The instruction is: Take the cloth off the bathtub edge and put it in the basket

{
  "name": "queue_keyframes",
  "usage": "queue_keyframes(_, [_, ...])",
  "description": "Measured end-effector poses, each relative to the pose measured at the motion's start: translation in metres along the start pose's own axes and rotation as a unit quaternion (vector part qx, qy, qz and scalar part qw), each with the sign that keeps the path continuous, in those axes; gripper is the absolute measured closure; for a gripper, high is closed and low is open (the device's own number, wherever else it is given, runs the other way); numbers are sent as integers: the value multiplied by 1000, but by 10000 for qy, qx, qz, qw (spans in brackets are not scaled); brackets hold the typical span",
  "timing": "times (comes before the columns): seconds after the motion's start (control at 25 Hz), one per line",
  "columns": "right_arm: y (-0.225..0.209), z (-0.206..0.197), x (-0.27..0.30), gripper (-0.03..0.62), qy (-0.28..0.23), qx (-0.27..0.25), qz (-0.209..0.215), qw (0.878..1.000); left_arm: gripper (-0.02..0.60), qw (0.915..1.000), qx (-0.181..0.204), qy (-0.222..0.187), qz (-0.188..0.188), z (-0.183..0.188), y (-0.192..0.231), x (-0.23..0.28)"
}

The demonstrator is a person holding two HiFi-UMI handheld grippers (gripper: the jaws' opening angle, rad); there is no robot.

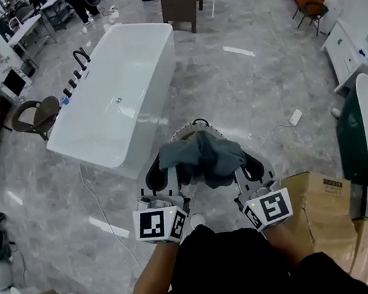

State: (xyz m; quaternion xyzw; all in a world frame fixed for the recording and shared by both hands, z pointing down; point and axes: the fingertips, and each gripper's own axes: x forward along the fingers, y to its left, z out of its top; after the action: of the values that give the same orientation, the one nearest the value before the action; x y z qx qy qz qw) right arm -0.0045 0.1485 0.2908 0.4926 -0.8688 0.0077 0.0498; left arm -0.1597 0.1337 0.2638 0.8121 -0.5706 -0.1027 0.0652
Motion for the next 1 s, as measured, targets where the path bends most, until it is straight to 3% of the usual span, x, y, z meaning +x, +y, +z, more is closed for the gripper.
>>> queue_keyframes(0.44, [-9, 25, 33, 544, -90, -289, -60, 9995, 528, 9997, -204, -93, -140, 10, 17, 24])
queue_keyframes(0.6, [-20, 30, 37, 543, -161, -238, -31, 9996, 528, 9998, 154, -31, -155, 8, 8, 33])
queue_keyframes(1.0, [-42, 43, 55, 543, -378, -329, 272, 9984, 528, 9992, 321, 53, -245, 2, -8, 70])
